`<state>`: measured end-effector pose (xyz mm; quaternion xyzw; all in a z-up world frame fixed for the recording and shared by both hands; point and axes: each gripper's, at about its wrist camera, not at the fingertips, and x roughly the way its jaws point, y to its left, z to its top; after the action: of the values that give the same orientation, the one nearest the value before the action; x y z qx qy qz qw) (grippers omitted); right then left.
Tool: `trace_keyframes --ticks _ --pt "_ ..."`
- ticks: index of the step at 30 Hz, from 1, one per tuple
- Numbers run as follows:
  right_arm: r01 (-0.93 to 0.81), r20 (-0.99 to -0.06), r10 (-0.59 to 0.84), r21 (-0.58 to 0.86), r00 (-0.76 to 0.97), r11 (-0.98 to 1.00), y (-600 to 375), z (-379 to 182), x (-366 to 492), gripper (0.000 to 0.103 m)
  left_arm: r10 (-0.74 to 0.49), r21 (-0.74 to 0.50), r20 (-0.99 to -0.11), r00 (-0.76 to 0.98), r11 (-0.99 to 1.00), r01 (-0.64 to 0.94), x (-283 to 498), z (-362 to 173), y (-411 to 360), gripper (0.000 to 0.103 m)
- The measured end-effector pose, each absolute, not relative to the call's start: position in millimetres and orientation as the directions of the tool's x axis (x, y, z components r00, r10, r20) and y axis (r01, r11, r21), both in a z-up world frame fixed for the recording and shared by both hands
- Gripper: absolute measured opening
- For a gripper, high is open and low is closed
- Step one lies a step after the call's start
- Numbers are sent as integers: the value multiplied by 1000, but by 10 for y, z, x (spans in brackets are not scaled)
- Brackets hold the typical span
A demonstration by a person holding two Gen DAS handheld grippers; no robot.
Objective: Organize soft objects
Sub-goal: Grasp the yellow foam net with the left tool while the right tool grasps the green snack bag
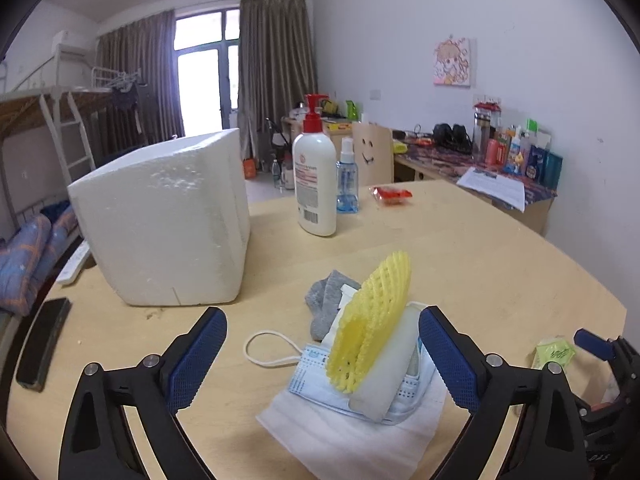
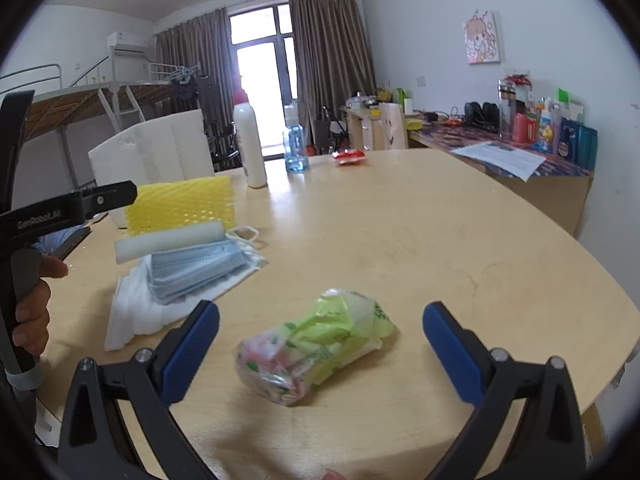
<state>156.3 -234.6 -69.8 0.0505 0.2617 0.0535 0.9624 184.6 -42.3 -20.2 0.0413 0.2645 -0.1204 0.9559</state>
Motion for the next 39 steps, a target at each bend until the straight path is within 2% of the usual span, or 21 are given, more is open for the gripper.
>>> trace_keyframes --ticks 11,13,15,20,26,27,36,39 --pt "-82 -531 145 141 835 987 -2390 -758 1587 103 -247 15 -600 761 947 320 2086 -273 -585 97" --pt "-81 -534 147 145 833 986 -2392 -764 1586 103 -262 -6 -611 747 945 326 2138 -273 -593 91" --pt "-88 -537 152 144 829 986 -2382 -774 1595 103 -273 -24 -616 739 944 329 2173 -283 -604 90" --pt "-94 -552 165 154 818 984 -2382 -800 1630 103 -293 -26 -640 710 932 361 2226 -340 -669 79" --pt "-93 -569 174 168 804 981 -2388 -817 1661 99 -310 -29 -660 684 921 390 2269 -422 -702 57" --pt "-94 -570 175 169 803 981 -2389 -823 1661 98 -310 -31 -663 682 921 389 2273 -425 -697 51" --pt "-112 -566 185 161 803 981 -2350 -843 1653 78 -324 -14 -636 700 913 409 2222 -402 -713 25" --pt "-115 -563 184 157 806 981 -2338 -837 1647 74 -333 -17 -630 702 909 416 2208 -392 -711 20"
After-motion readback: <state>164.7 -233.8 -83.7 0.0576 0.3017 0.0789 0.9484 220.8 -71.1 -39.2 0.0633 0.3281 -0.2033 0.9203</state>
